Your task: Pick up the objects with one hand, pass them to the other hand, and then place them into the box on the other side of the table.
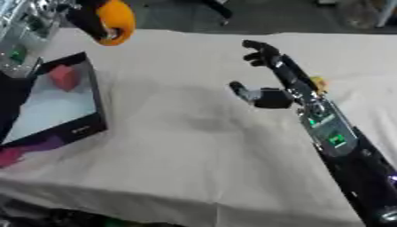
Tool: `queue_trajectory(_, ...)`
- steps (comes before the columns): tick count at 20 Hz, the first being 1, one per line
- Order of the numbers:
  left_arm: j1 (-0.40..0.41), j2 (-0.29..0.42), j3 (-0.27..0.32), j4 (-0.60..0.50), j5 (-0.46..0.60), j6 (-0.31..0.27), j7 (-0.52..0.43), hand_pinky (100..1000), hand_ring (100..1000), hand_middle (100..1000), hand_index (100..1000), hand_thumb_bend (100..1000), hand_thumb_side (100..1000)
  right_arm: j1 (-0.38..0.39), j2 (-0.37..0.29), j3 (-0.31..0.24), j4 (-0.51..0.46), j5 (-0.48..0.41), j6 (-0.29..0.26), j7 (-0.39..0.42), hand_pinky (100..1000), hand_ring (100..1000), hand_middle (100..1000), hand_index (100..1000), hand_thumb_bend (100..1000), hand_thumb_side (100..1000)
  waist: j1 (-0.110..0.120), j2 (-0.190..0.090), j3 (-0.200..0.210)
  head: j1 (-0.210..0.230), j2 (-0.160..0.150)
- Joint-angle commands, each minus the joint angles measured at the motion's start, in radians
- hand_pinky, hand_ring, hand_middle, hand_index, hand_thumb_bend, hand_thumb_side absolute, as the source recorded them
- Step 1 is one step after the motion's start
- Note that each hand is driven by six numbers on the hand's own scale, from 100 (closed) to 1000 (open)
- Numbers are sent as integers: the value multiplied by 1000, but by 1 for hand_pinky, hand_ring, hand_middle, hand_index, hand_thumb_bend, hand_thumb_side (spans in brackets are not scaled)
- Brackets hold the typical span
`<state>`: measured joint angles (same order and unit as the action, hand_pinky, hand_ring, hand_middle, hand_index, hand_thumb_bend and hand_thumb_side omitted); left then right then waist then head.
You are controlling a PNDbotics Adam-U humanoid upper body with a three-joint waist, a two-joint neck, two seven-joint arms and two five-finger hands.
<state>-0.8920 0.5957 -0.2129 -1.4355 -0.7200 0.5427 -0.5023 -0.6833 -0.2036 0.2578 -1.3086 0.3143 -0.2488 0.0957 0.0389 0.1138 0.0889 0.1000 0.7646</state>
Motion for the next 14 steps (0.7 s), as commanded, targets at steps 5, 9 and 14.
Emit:
queue_trajectory(5, 1, 95, 41, 34, 2, 14, 29, 717, 492, 340, 409, 430, 100, -28, -34, -28, -38, -49, 22, 2, 841, 845, 930, 954, 423, 113, -17, -2, -5, 88, 5)
queue_trajectory(9, 20, 120, 51, 64, -5, 16, 34, 718, 496, 342, 411, 435, 100, -31, -44, -43, -50, -79, 40, -4, 838, 842, 927, 950, 443, 100, -23, 4, -9, 109, 5)
queue_trajectory(14, 47, 144, 64, 88, -7, 19, 44, 718, 498, 342, 412, 431, 100, -39, -65, -72, -83, -118, 72, -44, 834, 837, 922, 946, 430, 106, -36, 18, -21, 94, 5)
